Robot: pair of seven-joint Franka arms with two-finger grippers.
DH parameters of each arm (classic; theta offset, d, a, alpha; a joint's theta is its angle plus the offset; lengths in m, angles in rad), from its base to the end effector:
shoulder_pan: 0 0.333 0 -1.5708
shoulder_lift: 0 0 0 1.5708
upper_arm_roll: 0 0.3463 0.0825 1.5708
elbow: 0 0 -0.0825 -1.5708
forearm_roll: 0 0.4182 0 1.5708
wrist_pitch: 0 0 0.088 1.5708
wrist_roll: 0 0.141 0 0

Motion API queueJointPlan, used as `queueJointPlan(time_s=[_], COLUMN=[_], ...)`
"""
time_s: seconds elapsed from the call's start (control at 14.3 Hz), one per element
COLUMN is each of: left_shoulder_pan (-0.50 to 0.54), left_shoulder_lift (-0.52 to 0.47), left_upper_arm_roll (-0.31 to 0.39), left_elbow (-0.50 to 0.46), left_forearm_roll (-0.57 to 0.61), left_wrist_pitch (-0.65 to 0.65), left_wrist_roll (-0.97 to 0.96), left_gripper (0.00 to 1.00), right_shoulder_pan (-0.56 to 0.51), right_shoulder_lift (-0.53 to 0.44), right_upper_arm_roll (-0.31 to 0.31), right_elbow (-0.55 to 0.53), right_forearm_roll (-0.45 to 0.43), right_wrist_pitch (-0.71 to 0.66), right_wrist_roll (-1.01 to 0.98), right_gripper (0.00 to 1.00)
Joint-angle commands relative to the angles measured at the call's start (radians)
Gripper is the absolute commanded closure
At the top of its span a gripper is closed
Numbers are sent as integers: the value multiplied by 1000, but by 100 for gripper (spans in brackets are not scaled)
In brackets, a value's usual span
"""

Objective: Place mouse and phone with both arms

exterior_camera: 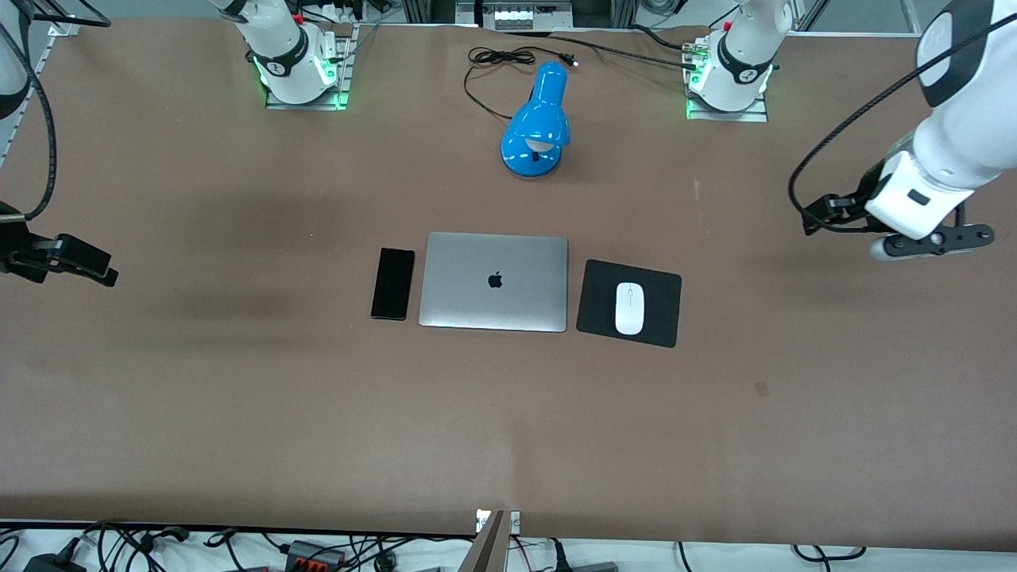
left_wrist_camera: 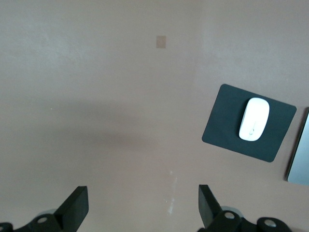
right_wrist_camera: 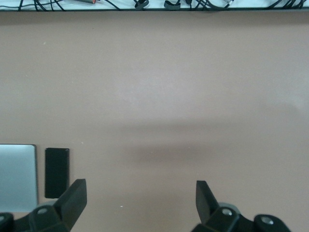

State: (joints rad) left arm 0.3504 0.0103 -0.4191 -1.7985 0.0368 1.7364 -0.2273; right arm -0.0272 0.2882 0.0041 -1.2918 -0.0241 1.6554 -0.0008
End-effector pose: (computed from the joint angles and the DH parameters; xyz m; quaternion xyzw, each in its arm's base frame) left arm 0.5883 -0.0351 0.5136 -0.9964 -0.0754 0.0330 0.0210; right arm 0.6946 -0.0197 0.5863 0.9992 -0.0107 0.0375 0.0119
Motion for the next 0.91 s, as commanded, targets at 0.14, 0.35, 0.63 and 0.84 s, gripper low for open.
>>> queueJointPlan(time_s=[0.14,0.35,0.63,0.84], left_shoulder_pan=[12,19,19,29], left_shoulder_lift=[-16,-26,-26,-26], left_upper_arm_roll=[-10,-9,-7,-6], left_elbow=[-10,-16,-9,-9], left_forearm_roll=[-17,-21,-23,-38], left_wrist_pitch=[5,2,-17,-18], left_wrist_roll=[20,58,75,75], left_gripper=[0,0,0,0], right_shoulder_pan=[33,36,36,35], right_shoulder_lift=[-78,-142,-288,-299], right_upper_arm_roll=[-44,-44,-42,-42], right_elbow=[-85,-193,-430,-455], right_forearm_roll=[-16,-16,-16,-14], right_wrist_pitch=[13,75,173,155], right_wrist_roll=[-41,-38,-28,-31], right_gripper=[0,0,0,0])
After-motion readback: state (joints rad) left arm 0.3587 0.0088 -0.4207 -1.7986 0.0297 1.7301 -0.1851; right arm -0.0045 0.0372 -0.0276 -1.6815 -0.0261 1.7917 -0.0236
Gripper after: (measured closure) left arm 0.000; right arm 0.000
